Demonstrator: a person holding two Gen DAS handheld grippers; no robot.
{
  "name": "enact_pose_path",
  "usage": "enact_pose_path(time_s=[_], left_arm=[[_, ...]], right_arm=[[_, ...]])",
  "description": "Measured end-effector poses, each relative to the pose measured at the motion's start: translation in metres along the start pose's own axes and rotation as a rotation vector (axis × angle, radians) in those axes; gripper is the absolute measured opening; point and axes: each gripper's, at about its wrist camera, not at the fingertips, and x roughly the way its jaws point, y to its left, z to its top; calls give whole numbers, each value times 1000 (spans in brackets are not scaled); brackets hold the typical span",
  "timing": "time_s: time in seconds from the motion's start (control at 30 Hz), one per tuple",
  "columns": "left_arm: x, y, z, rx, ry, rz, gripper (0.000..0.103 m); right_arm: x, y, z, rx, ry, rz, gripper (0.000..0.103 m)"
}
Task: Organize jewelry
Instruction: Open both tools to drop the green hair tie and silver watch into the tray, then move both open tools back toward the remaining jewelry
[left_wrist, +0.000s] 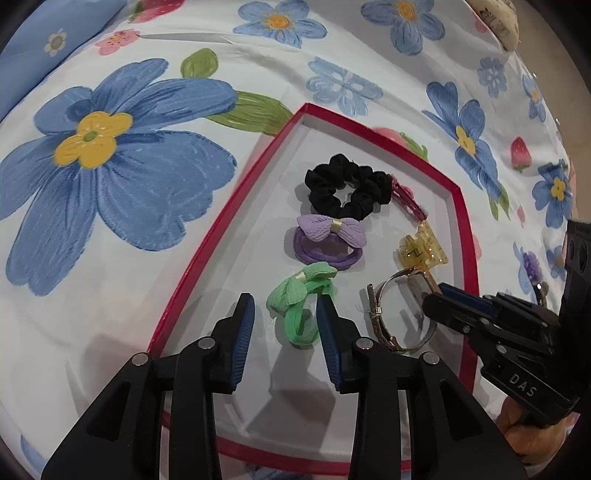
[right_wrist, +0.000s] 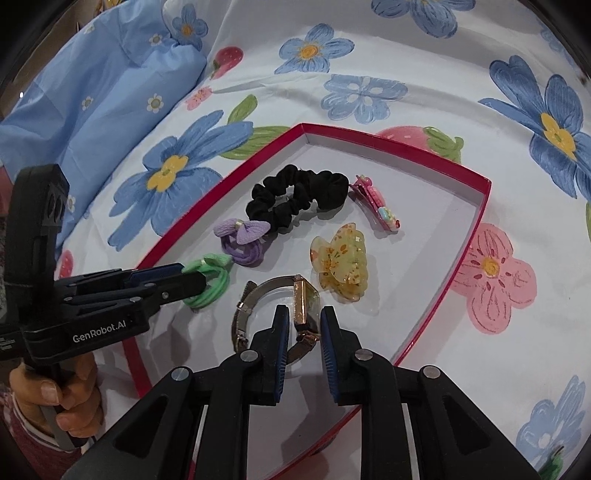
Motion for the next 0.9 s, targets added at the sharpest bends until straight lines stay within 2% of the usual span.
enact_pose_path(time_s=[0.07, 0.17, 0.3, 0.47, 0.9], left_arm=[[-5, 1, -1, -13, -7, -7, 36], [-15, 2, -5, -31, -26, -17, 38], [-30, -1, -15, -65, -58, -43, 42], [-42, -15, -30, -69, -70, -72, 42], [-61, -70, -54, 28, -68, -134, 42]], right_arm=[[-5, 0, -1, 8, -11, 13, 22], [-18, -1, -5, 21, -38, 21, 29], [-41, -6, -15, 49, -90, 27, 32], [-66, -20, -34, 117, -141, 38, 36], [-126, -63, -94, 224, -202, -12, 37]])
